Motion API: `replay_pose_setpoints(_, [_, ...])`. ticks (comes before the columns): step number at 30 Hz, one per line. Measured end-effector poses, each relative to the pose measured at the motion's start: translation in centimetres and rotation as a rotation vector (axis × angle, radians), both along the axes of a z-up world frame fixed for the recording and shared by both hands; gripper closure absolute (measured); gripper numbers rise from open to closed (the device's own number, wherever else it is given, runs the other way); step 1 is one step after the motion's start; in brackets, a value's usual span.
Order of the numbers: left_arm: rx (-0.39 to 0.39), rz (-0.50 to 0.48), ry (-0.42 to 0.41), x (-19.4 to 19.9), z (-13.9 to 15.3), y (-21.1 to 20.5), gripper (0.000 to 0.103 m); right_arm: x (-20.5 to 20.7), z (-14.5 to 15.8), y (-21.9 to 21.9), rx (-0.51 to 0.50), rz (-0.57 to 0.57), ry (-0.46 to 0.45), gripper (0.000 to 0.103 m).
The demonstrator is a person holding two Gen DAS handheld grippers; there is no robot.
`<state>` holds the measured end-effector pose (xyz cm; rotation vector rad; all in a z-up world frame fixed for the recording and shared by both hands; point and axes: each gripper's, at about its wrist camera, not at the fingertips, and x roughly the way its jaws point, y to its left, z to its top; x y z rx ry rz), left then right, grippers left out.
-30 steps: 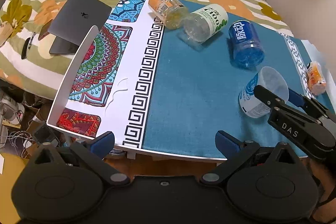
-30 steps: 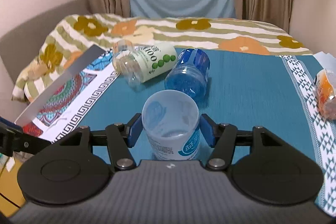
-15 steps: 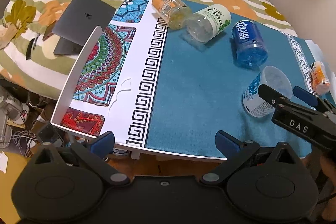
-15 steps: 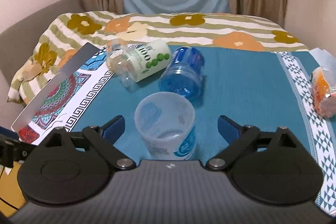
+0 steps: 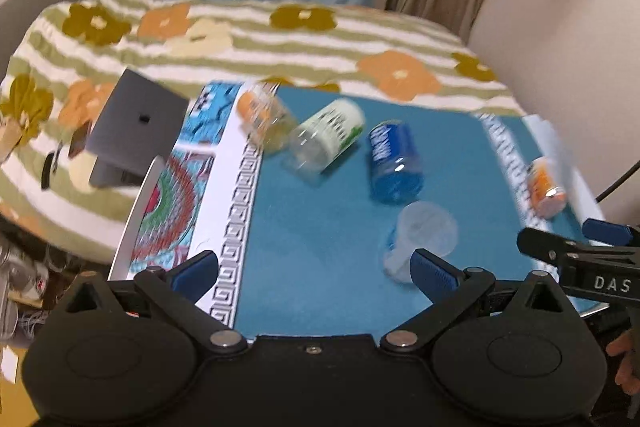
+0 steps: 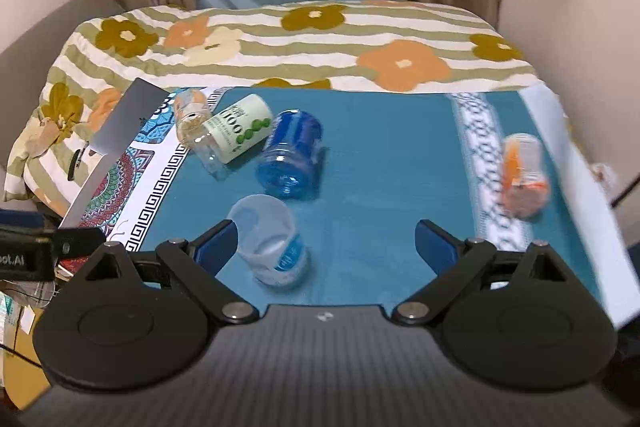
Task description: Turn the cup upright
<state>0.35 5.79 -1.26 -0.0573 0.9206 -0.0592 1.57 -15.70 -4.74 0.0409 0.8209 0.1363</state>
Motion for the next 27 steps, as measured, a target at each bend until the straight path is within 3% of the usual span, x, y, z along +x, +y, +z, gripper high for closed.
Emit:
replay_pose_setpoints(7, [0.015, -0.034, -0.06, -1.7, 1.7, -2.2, 0.0, -1.9, 3.1, -2.5, -0.058, -0.051, 0.049, 0.0])
replay_pose_setpoints(27, [0.083, -0.053, -0.106, -4.2, 1.1, -4.4, 0.0, -4.9, 2.0, -5.1, -0.071, -0.136, 0.091, 0.0])
